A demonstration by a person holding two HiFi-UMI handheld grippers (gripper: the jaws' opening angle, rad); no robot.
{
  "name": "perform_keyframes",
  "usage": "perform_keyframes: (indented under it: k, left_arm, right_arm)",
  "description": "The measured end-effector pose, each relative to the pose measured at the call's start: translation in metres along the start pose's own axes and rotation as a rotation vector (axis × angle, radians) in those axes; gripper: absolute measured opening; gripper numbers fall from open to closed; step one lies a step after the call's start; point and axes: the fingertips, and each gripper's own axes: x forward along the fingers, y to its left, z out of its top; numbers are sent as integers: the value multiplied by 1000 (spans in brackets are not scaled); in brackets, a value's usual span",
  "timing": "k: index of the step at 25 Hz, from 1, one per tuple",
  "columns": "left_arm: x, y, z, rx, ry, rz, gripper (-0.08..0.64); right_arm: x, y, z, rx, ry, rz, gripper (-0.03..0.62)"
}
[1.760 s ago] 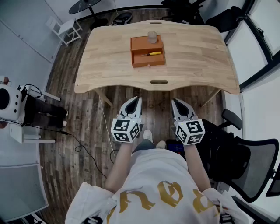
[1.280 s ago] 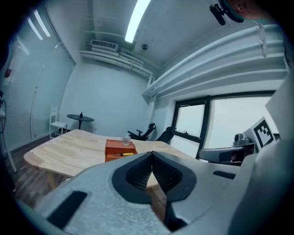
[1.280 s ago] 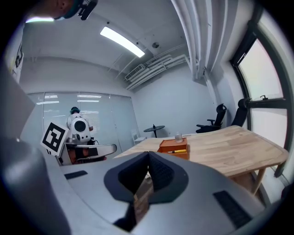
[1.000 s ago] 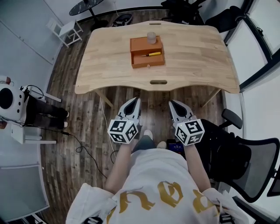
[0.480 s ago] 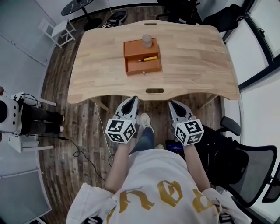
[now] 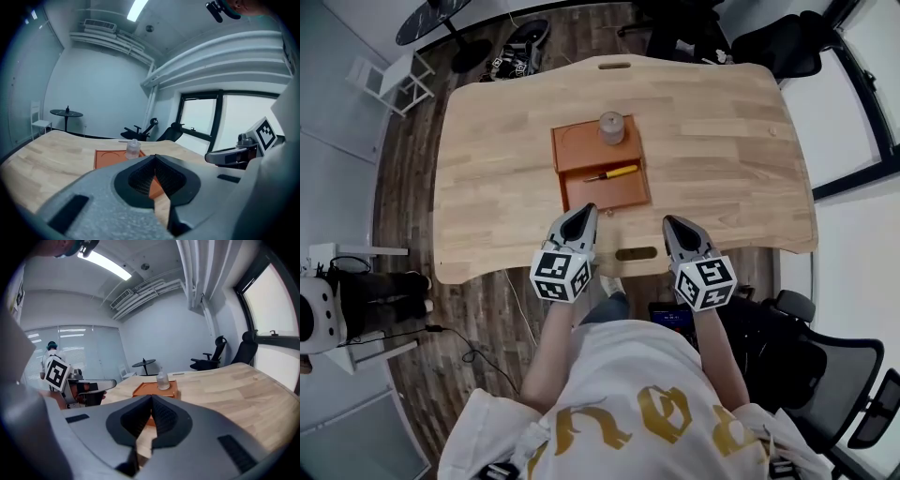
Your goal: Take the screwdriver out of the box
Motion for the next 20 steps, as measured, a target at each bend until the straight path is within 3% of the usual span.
perform_keyframes:
  k: [8, 14, 20]
  left_arm:
    - [67, 59, 3, 64, 93, -67, 9]
    - [87, 66, 13, 46, 74, -102, 9]
    - [96, 58, 18, 107, 83, -114, 9]
  right_arm:
    - [72, -27, 6, 37, 51, -78, 12]
    - [79, -33, 17, 33, 49, -104, 12]
    - [77, -39, 23, 30, 35, -117, 12]
